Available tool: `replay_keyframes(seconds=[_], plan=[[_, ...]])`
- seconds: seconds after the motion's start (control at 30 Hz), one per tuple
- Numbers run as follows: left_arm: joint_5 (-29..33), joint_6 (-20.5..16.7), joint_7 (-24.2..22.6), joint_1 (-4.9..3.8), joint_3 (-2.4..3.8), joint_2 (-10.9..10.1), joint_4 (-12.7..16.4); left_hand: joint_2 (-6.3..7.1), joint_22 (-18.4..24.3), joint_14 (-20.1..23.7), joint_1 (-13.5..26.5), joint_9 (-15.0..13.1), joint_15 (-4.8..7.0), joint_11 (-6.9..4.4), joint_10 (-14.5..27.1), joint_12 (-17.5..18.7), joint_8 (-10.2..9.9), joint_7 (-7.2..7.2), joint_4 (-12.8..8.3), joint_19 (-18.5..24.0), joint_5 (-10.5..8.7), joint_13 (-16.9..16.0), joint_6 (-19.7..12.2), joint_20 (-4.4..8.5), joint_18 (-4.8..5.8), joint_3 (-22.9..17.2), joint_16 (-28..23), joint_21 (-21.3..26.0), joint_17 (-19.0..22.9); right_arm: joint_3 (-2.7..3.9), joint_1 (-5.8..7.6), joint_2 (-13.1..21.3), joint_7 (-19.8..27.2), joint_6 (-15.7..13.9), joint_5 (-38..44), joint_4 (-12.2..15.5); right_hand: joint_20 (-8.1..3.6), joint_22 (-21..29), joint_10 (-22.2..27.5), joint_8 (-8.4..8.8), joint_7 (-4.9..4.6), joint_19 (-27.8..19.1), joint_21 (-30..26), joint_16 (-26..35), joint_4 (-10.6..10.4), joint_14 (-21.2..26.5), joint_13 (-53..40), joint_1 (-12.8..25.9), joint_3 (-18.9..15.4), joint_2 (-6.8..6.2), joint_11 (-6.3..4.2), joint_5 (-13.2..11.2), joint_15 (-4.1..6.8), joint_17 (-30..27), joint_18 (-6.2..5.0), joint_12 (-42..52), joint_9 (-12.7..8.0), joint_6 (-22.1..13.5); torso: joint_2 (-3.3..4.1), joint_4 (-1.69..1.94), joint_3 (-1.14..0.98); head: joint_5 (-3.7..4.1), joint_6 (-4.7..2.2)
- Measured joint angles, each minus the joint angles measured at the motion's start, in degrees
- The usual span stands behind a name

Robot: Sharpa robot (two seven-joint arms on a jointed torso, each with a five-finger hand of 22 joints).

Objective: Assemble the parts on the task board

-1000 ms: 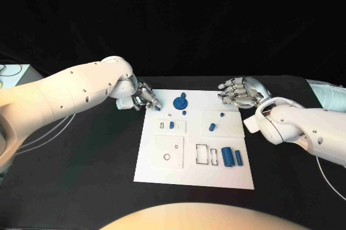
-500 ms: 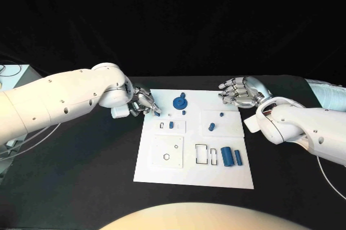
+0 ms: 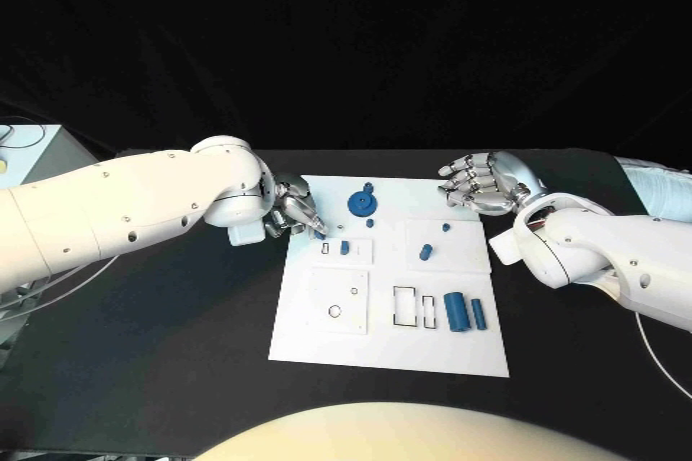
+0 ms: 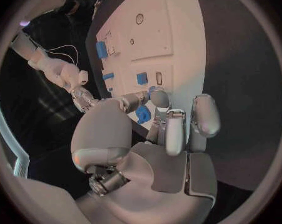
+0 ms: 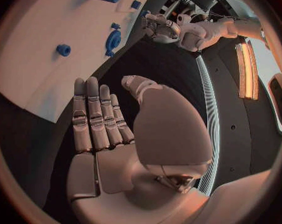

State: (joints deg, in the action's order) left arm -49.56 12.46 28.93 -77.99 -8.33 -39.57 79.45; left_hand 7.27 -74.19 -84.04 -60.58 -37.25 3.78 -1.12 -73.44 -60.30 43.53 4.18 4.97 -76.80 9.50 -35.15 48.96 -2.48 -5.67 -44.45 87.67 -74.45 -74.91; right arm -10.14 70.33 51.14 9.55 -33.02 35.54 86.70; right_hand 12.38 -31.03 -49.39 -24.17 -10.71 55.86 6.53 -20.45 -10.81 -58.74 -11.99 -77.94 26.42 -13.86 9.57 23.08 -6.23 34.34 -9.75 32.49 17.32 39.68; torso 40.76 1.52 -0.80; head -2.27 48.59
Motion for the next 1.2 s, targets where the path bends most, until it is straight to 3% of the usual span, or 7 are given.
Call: replay_keyframes(seconds=[0.3,1.2], plan=[[-2.90,-0.75,0.01,0.37,-1.12,0.64,0.67,0.15,-0.75,0.00,0.15,0.05,0.00,-0.10,-0.51,-0.27,-0.05,-0.12,0.00,-0.92,1.06,-0.77,0.15,0.11,0.00,0.00,0.00,-1.12,0.00,0.00,-0.08,-0.07,0.02,0.06,-0.01,0.00,0.00,0.05,0.00,0.00,0.00,0.00,0.00,0.00,0.16,0.00,0.18,0.00,0.16,0.00,0.00,0.00,0.00,-0.06,0.00,0.00,-0.06,0.00,0.02,-0.11,-0.03,-0.06,0.38],[-6.49,-0.15,0.01,0.96,-1.61,1.41,0.83,0.60,-0.75,0.00,0.59,0.23,-0.01,-0.30,-0.71,-0.50,-0.07,-0.52,-0.01,-0.92,1.68,-1.14,0.75,0.12,-0.01,0.00,0.20,-1.15,0.00,0.00,-0.20,-0.19,0.03,0.81,-0.11,-0.06,0.00,0.23,-0.16,0.00,0.00,0.00,0.00,0.22,0.16,0.21,0.46,0.30,0.16,-0.30,0.16,0.00,-0.21,-0.10,0.00,-0.22,-0.12,0.00,-0.02,-0.07,-0.01,-0.19,0.94]])
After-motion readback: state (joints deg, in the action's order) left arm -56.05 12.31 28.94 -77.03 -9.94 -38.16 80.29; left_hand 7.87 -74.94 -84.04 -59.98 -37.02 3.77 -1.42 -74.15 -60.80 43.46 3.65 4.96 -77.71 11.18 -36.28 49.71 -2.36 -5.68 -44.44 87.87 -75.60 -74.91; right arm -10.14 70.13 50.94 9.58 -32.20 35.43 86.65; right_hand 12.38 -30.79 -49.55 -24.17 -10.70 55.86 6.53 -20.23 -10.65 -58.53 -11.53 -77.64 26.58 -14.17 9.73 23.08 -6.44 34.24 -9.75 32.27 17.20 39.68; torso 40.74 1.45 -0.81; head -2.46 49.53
